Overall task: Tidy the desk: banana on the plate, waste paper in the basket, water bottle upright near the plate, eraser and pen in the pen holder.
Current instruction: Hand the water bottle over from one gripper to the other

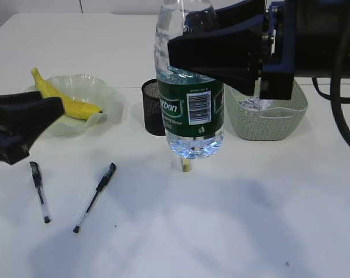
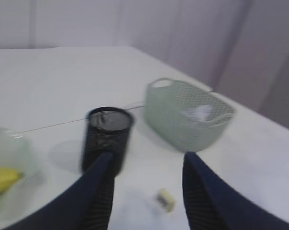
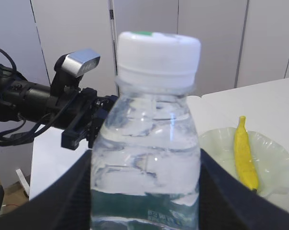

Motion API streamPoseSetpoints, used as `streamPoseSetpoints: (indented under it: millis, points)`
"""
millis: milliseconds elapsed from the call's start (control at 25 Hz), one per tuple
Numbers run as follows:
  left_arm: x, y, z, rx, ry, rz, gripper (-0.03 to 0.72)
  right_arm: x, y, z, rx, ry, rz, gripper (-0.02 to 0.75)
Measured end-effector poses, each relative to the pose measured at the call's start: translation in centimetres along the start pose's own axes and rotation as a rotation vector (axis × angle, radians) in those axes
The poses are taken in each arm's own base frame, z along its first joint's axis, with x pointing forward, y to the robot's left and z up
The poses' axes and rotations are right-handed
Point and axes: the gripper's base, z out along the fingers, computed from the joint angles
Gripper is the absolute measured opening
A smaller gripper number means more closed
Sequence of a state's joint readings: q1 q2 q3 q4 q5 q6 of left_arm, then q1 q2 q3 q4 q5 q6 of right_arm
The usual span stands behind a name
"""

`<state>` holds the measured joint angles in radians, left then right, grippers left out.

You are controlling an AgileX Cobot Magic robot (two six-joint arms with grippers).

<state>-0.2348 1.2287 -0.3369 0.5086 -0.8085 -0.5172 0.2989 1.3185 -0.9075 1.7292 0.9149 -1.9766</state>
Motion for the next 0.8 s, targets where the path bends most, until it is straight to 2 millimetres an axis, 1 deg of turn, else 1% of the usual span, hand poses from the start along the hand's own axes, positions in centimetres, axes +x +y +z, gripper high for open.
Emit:
streamPoseSetpoints:
  millis: [120, 160, 280, 320, 360, 440, 520, 600, 680, 800]
  points:
    - [0.9, -1.5, 0.7, 0.217, -0.011, -0.061, 0.326, 0.0, 0.0, 0.0, 0.0, 0.0, 0.0, 0.419]
    - [1.2, -1.8, 0.8, 0.266, -0.002, -0.073, 0.326, 0.0, 0.0, 0.0, 0.0, 0.0, 0.0, 0.419]
    - [1.7, -2.4, 0.9, 0.36, 0.006, -0.08, 0.33, 0.0, 0.0, 0.0, 0.0, 0.0, 0.0, 0.419]
    - [1.7, -2.6, 0.8, 0.377, 0.01, -0.077, 0.342, 0.0, 0.0, 0.0, 0.0, 0.0, 0.0, 0.419]
    - [1.7, -2.7, 0.8, 0.388, 0.009, -0.079, 0.367, 0.0, 0.0, 0.0, 0.0, 0.0, 0.0, 0.419]
    - [1.7, -2.8, 0.8, 0.401, 0.019, -0.098, 0.44, 0.0, 0.0, 0.0, 0.0, 0.0, 0.0, 0.419]
    - [1.8, -2.8, 0.7, 0.405, 0.031, -0.136, 0.533, 0.0, 0.0, 0.0, 0.0, 0.0, 0.0, 0.419]
    - [1.6, -2.8, 0.9, 0.411, 0.036, -0.172, 0.585, 0.0, 0.0, 0.0, 0.0, 0.0, 0.0, 0.419]
    - [1.1, -2.9, 1.2, 0.428, 0.035, -0.185, 0.605, 0.0, 0.0, 0.0, 0.0, 0.0, 0.0, 0.419]
    - [0.0, -3.3, 1.9, 0.5, 0.051, -0.17, 0.609, 0.0, 0.0, 0.0, 0.0, 0.0, 0.0, 0.419]
